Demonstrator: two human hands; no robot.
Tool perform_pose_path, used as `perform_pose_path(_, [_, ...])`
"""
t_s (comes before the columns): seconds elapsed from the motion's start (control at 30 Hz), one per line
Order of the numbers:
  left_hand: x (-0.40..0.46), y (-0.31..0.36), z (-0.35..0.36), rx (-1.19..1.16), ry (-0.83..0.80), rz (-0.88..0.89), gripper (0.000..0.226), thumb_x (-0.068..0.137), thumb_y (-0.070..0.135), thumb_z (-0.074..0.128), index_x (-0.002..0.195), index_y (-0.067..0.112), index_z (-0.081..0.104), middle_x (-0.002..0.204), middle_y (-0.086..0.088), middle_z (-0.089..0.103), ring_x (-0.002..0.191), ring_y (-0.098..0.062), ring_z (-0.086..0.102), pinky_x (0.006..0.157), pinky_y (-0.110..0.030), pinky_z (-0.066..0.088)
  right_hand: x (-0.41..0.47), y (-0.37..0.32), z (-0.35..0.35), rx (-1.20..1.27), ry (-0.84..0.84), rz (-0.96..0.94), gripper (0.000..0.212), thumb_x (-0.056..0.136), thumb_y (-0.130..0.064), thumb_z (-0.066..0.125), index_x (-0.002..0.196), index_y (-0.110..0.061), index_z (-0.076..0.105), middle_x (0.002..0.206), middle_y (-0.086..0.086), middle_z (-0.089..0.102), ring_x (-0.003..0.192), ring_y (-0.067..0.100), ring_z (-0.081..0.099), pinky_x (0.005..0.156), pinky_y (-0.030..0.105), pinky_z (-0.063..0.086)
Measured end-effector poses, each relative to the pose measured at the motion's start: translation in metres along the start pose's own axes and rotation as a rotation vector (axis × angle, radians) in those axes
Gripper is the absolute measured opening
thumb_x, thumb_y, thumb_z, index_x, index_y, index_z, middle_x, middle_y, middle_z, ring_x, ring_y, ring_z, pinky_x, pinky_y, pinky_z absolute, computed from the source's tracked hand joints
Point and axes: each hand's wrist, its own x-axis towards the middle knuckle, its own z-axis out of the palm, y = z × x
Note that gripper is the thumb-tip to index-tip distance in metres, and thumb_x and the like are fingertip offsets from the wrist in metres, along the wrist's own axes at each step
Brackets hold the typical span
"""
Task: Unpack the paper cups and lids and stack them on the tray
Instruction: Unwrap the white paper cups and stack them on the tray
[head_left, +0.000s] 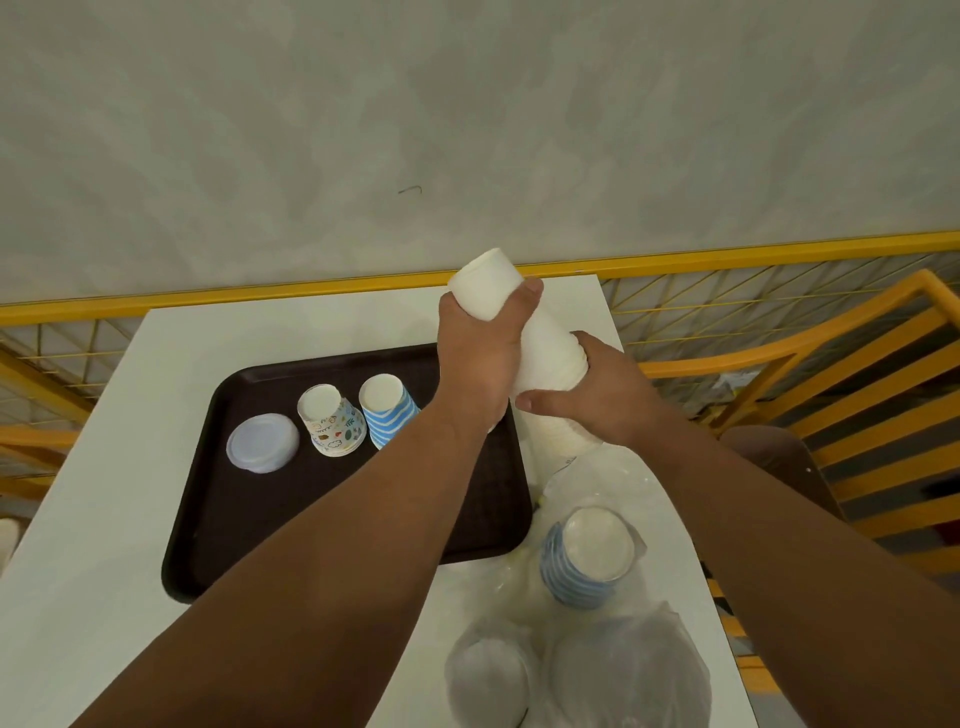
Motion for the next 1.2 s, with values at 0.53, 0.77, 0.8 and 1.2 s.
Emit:
perform_pose_path(0.53, [0.024,0.016,-0.053,0.403,0.140,0.438,0.072,0.075,0.033,0.082,0.133,0.021,0.041,0.117,0.009,0.057,0.105,-0.010,0.058,0.081,-0.013,0.047,-0.004,0.035,-0.005,-0.029,0.094,0.139,0.074,0.064,-0.048,0.086,0.125,-0.020,0.053,0.111,-0.002,0.059,0.101,0.020,0.057,0.079,0.033,0.048])
perform_pose_path(0.77, [0.025,-0.028,-0.058,0.619,0.068,0.319,0.073,0.070,0.032,0.085,0.130,0.025,0.044,0.115,0.012,0.055,0.106,-0.011,0.055,0.094,-0.030,0.047,-0.004,0.042,-0.003,0.009,0.106,0.133,0.075,0.064,-0.049,0.085,0.126,-0.020,0.053,0.113,-0.003,0.059,0.102,0.019,0.057,0.078,0.031,0.046])
perform_pose_path(0.8, [0.025,-0.035,-0.059,0.643,0.061,0.300,0.073,0.070,0.032,0.085,0.130,0.025,0.044,0.114,0.012,0.054,0.105,-0.012,0.054,0.094,-0.031,0.046,-0.004,0.043,-0.003,0.015,0.103,0.132,0.075,0.064,-0.049,0.086,0.125,-0.021,0.054,0.113,-0.003,0.060,0.102,0.018,0.057,0.078,0.031,0.047])
perform_pose_path(1.2, [0.025,-0.055,-0.066,0.725,-0.030,0.112,0.092,0.071,0.033,0.085,0.145,0.021,0.031,0.129,0.007,0.049,0.124,-0.021,0.048,0.104,-0.035,0.039,-0.007,0.039,-0.001,0.057,0.070,0.137,0.075,0.059,-0.054,0.084,0.121,-0.023,0.056,0.109,-0.006,0.062,0.098,0.014,0.060,0.076,0.030,0.050])
